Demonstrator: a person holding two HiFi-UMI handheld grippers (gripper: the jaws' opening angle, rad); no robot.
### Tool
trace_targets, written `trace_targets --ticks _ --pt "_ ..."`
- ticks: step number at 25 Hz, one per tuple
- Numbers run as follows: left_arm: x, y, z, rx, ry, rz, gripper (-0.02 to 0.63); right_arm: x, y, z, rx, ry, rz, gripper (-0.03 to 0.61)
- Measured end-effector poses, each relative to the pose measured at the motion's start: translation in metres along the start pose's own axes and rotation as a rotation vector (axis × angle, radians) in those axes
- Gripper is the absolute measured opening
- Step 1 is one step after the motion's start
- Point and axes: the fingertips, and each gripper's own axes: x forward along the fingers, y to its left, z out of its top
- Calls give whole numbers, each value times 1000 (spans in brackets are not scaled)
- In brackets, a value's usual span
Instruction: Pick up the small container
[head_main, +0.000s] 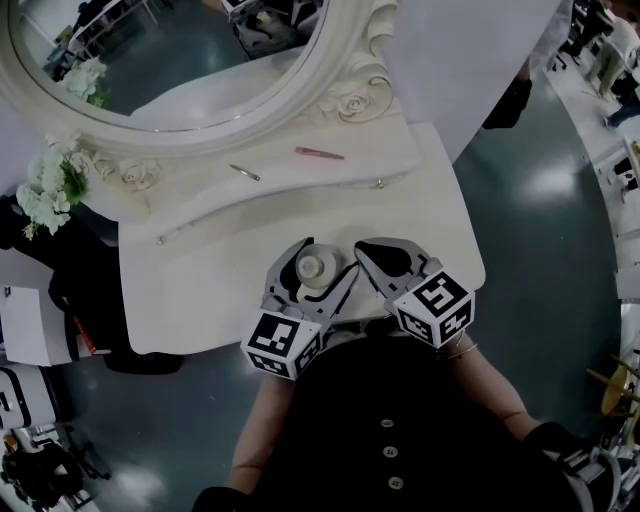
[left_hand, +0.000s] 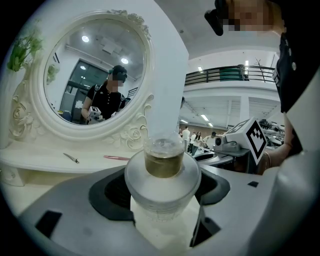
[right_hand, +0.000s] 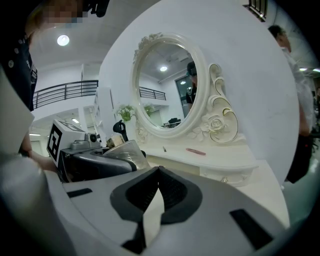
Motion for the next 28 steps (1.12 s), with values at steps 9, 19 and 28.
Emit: trace_targets --ticks 9,19,28 --pt "2 4 -1 4 10 -16 310 2 -1 1 1 4 -12 2" --pt "4 5 -3 27 24 -40 310 7 -3 -3 3 17 -18 2" --pt "6 7 -2 25 25 -37 310 10 -4 -1 -5 17 -14 2"
